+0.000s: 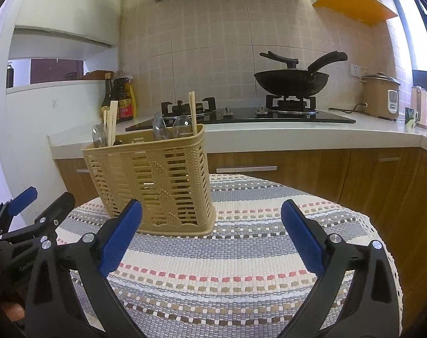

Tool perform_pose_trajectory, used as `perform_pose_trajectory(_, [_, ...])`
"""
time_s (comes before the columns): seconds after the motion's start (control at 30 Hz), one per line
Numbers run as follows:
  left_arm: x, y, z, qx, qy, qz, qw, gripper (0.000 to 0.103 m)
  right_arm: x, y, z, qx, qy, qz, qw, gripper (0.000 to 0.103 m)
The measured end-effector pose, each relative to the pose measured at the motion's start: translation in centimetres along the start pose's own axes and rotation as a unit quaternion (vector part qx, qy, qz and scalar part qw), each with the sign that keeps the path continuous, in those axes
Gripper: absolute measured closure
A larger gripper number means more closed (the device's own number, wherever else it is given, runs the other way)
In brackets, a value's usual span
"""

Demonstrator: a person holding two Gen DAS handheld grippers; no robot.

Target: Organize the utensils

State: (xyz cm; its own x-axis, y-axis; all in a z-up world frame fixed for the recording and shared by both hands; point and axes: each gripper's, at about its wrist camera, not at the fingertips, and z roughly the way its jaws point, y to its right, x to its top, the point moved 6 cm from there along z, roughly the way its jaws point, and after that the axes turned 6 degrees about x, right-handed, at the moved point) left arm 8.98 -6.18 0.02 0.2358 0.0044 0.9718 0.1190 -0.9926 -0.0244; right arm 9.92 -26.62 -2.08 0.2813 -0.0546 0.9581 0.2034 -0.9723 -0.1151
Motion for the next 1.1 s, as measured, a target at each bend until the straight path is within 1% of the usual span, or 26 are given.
perform_pose_trajectory(0.2, [-0.18, 0.15, 0.09, -0.003, -0.003, 0.003, 1.0, 0.007, 0.08, 0.14, 0.07, 0.001, -0.001, 0.002, 1.0, 0.008])
perform_pose_trajectory(0.33, [-0.56, 0.36, 0.77, -0.017, -0.027, 0.0, 0.9995, 0.007, 0.09, 0.13, 0.06, 0.0, -0.001, 0.002, 1.0, 0.008])
perform_pose_trajectory(0.43, [-0.63, 0.18, 0.9, -0.017, -0.031, -0.006, 0.9994, 0.007, 0.12, 0.11, 0.0, 0.002, 0.001, 0.002, 1.0, 0.008])
perform_pose_trajectory(1.1, [-0.7, 0.38, 1.02, -0.016, -0.033, -0.003, 0.9993, 0.007, -0.15, 0.0, 0.25, 0.005, -0.007, 0.002, 1.0, 0.008])
